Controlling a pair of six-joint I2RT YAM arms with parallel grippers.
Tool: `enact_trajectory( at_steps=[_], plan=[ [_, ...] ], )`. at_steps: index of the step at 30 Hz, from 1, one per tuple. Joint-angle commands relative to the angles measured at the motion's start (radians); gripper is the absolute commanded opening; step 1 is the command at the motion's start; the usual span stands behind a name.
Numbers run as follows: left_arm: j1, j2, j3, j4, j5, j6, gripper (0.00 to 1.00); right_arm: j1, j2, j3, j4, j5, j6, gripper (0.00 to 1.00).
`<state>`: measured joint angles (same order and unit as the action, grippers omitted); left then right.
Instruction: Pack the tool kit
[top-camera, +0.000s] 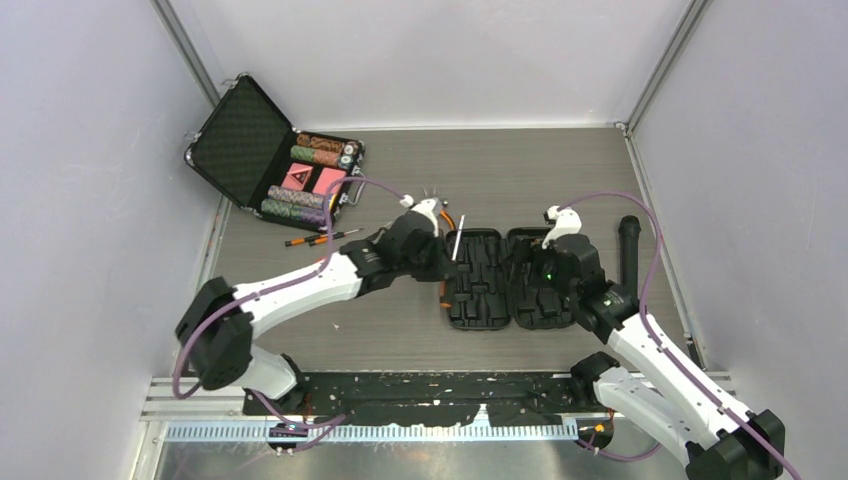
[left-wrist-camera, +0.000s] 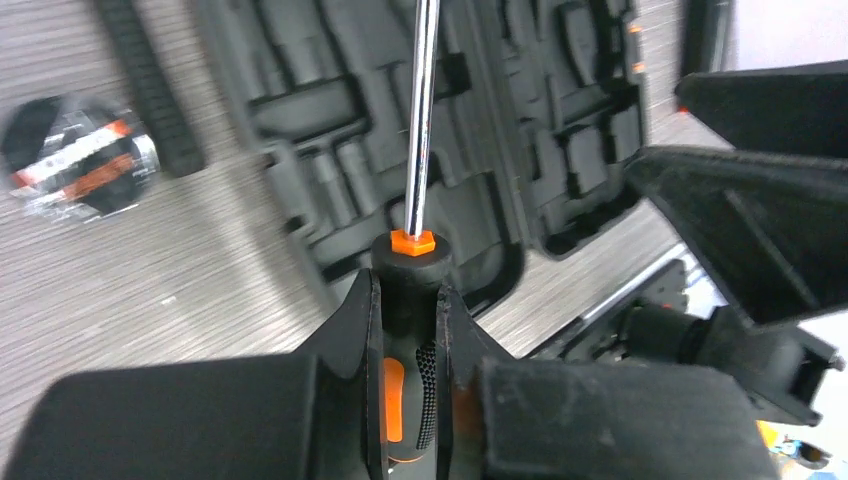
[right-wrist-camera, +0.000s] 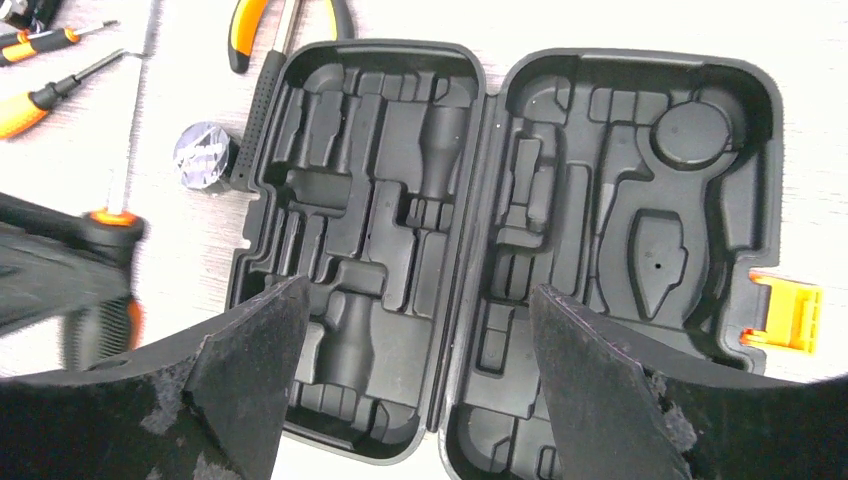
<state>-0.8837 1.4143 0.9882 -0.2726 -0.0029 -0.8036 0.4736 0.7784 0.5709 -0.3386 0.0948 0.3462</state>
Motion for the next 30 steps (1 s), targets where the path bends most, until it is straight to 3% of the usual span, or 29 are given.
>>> enact_trajectory(
  at_steps=[1,16,30],
  plan=[
    [-0.043,0.114,0.101,0.194,0.033,-0.102,0.00,-0.003,-0.056,0.004,-0.005,0.049,0.005,0.85],
    [-0.072,0.375,0.138,0.368,0.072,-0.275,0.06,-0.003,-0.090,0.008,-0.065,0.037,-0.010,0.85],
    [-0.089,0.386,0.056,0.424,0.054,-0.357,0.14,-0.003,-0.061,0.019,-0.069,0.021,-0.014,0.85]
  ],
)
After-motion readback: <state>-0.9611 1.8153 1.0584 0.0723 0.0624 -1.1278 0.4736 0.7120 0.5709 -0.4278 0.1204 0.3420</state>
